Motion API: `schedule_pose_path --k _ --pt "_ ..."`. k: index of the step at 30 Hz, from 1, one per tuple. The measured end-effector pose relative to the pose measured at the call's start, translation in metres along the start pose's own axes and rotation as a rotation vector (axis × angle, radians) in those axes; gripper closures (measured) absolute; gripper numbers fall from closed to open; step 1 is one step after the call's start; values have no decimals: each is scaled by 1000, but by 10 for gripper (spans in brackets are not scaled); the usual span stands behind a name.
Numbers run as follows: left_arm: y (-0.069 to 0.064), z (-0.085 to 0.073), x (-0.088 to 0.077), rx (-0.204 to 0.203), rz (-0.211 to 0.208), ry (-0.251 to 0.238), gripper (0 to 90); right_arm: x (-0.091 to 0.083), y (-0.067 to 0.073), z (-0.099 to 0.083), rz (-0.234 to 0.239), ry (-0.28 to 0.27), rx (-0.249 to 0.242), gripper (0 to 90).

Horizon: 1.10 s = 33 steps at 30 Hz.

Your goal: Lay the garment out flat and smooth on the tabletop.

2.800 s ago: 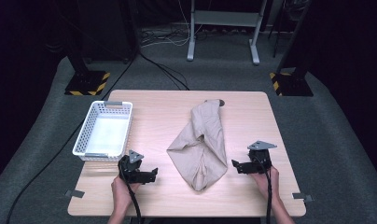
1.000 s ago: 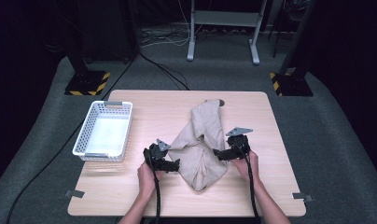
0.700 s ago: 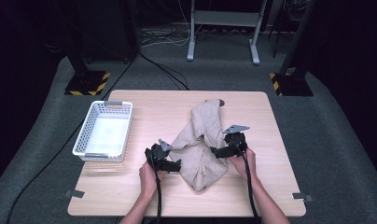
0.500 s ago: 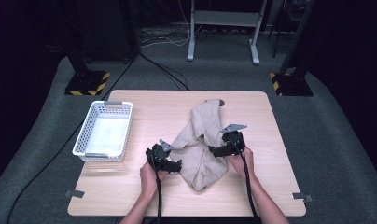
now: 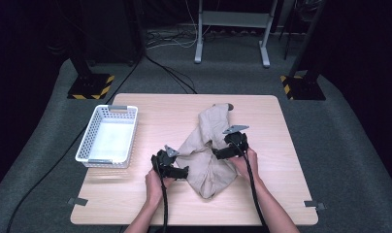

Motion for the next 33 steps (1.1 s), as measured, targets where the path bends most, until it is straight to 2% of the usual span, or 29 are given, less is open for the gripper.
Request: schedule_pose_path --k 20,23,24,25,28,29,30,33 --pt "0 0 0 3 -7 -2 6 38 9 10 -17 64 -36 48" --pt "0 0 0 3 -7 -1 6 41 9 8 -16 74 -38 119" --pt "0 0 0 3 -7 -2 6 41 9 8 -25 74 -46 184" --pt "0 0 0 3 -7 -2 6 41 9 8 -25 74 -46 184" --pt "0 0 0 3 -8 -2 6 42 12 7 -18 93 -65 361" --pt "0 0 0 3 -7 -2 6 43 12 6 -15 95 -67 406" --pt "0 0 0 3 -7 -2 6 43 12 6 -15 95 -67 406" --pt "0 0 0 2 -7 -3 6 44 13 4 -8 107 -65 552"
Point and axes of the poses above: each handheld gripper's, and its own axes: x roughly forward along the jaws, z roughly out of its top, y roughly to its left, the point moved 9 cm from there along x, roughly forward along the jaws, and after that the axes turned 15 degrees about -y, right-handed, at the moved point
